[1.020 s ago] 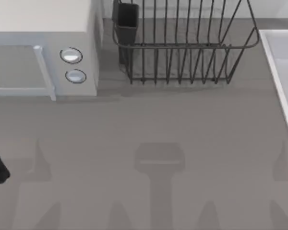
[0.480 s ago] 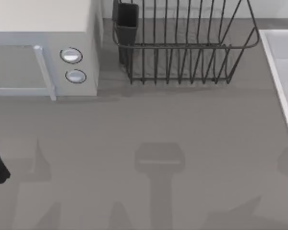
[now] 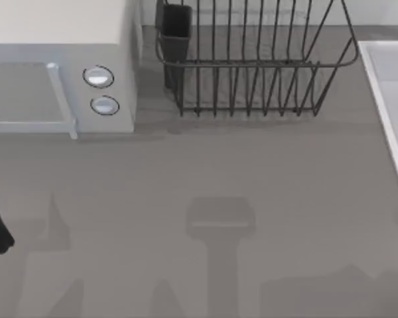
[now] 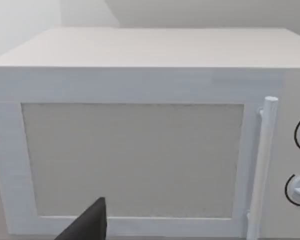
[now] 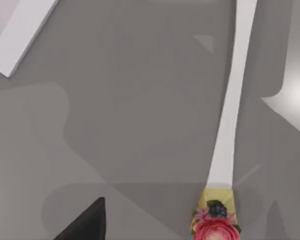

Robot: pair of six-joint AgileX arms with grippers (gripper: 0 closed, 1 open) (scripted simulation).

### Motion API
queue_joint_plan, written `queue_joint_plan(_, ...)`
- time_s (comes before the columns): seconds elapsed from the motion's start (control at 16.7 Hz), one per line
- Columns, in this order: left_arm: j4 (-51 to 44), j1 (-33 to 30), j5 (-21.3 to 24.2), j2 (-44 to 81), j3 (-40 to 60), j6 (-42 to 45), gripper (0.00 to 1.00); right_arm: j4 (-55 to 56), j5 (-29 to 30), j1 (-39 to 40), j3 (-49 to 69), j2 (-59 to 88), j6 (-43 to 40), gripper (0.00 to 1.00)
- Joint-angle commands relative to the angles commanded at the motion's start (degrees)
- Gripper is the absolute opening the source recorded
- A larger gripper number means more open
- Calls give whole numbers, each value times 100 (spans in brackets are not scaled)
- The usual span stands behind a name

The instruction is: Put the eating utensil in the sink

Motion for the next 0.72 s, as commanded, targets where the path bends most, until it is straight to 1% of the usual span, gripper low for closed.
queue_joint_plan(0.12, 0, 0, 0, 0, 0, 0, 100, -207, 1, -23, 169, 245, 173, 100)
queue_joint_plan(0.48, 0, 0, 0, 0, 0, 0, 100, -201, 1, -1, 162, 265, 189, 100)
queue_joint_plan(0.6, 0, 0, 0, 0, 0, 0, 100, 0, 1, -10, 33, 366, 201, 100)
queue_joint_plan(0.72, 0, 0, 0, 0, 0, 0, 100, 438, 0, -10, -208, 570, 213, 100)
